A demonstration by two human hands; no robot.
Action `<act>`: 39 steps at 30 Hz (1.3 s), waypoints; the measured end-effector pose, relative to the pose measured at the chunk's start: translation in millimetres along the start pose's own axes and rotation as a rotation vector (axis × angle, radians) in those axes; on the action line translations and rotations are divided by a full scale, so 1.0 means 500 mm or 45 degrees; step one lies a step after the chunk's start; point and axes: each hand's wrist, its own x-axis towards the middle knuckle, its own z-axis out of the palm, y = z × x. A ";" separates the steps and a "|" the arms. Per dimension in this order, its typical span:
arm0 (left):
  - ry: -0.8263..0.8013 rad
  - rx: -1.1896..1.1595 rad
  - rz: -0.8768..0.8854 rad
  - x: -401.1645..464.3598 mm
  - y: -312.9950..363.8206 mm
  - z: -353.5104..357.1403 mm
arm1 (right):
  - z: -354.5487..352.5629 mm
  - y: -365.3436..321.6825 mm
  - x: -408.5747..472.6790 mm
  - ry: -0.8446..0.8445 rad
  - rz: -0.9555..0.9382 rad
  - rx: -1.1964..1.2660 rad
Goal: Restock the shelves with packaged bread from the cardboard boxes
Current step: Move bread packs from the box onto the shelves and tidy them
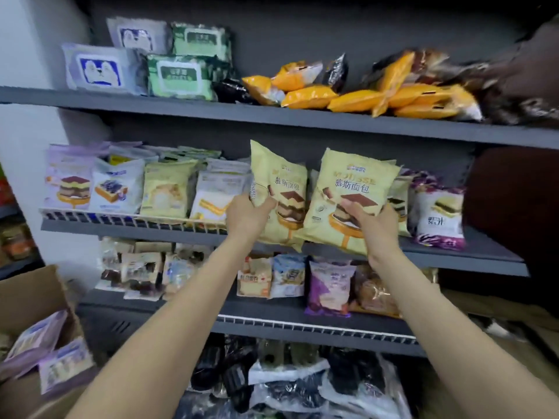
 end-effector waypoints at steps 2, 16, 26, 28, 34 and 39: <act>0.051 -0.012 0.025 0.010 0.031 0.080 | -0.075 -0.001 0.074 0.132 -0.107 -0.172; -0.062 0.020 -0.133 0.050 0.103 0.387 | -0.219 0.109 0.365 -0.189 -0.516 -1.166; -0.165 -0.178 -0.170 0.080 0.079 0.426 | -0.224 0.125 0.430 -0.690 -0.252 -1.654; -0.186 -0.253 -0.225 0.086 0.072 0.428 | -0.223 0.127 0.430 -0.602 -0.386 -1.752; -0.359 -0.601 -0.302 0.091 0.074 0.465 | -0.224 0.161 0.429 -0.317 -0.748 -1.730; -0.392 -0.696 -0.400 0.102 0.080 0.502 | -0.230 0.148 0.461 -0.571 -0.642 -1.309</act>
